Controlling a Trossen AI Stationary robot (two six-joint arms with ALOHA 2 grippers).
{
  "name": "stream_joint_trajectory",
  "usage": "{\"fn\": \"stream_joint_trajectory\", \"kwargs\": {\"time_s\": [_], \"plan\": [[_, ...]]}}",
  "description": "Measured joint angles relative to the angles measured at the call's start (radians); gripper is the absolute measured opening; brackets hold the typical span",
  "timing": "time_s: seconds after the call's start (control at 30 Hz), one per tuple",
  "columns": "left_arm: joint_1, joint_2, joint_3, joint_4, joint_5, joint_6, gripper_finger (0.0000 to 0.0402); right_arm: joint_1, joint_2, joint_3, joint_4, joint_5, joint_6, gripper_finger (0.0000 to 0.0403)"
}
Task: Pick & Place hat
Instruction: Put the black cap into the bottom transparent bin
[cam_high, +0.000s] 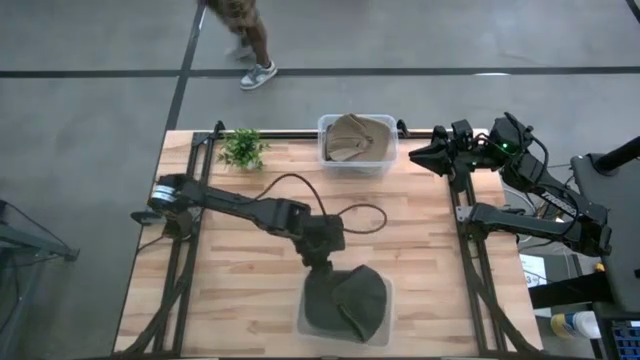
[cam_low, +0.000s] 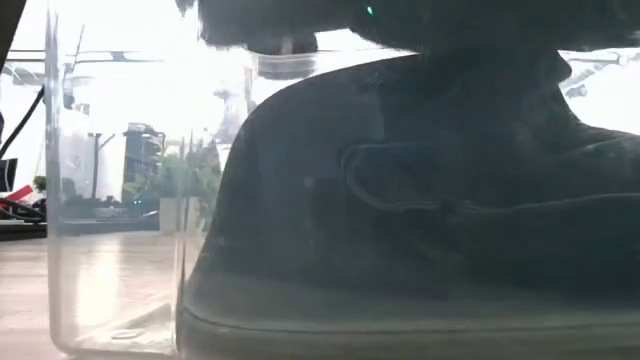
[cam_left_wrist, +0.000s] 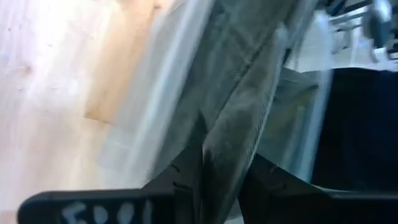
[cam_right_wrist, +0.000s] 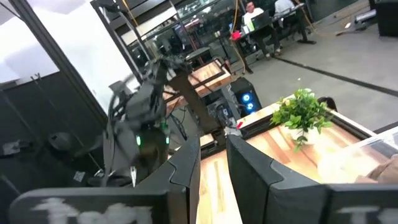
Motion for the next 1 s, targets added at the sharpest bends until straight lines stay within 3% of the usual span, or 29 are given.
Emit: {"fn": "stream_joint_trajectory", "kwargs": {"time_s": [0.17,0.3,0.57,0.73,1.0], "plan": [[-0.002,-0.060,0.002,-0.053,0.004,-0.024,0.0075,0.000,0.000,0.000,-0.042,-0.005,0.000,0.0073],[-0.001,-0.085,0.003,-0.071,-0.086,-0.014,0.0076,0.000,0.000,0.000,-0.047,-0.005,-0.011,0.0073],[0.000,-0.027,0.001,-0.067,-0.010,0.036,0.0085,0.000,0.002,-0.008,-0.049,0.000,-0.056,0.0073],[-0.002,0.010,-0.001,-0.081,0.039,0.049,0.0128,0.000,0.002,-0.011,-0.048,0.004,-0.054,0.0073],[-0.002,-0.001,0.066,-0.128,-0.031,0.038,0.0219,0.000,0.002,-0.013,-0.048,0.004,-0.037,0.0073]]}}
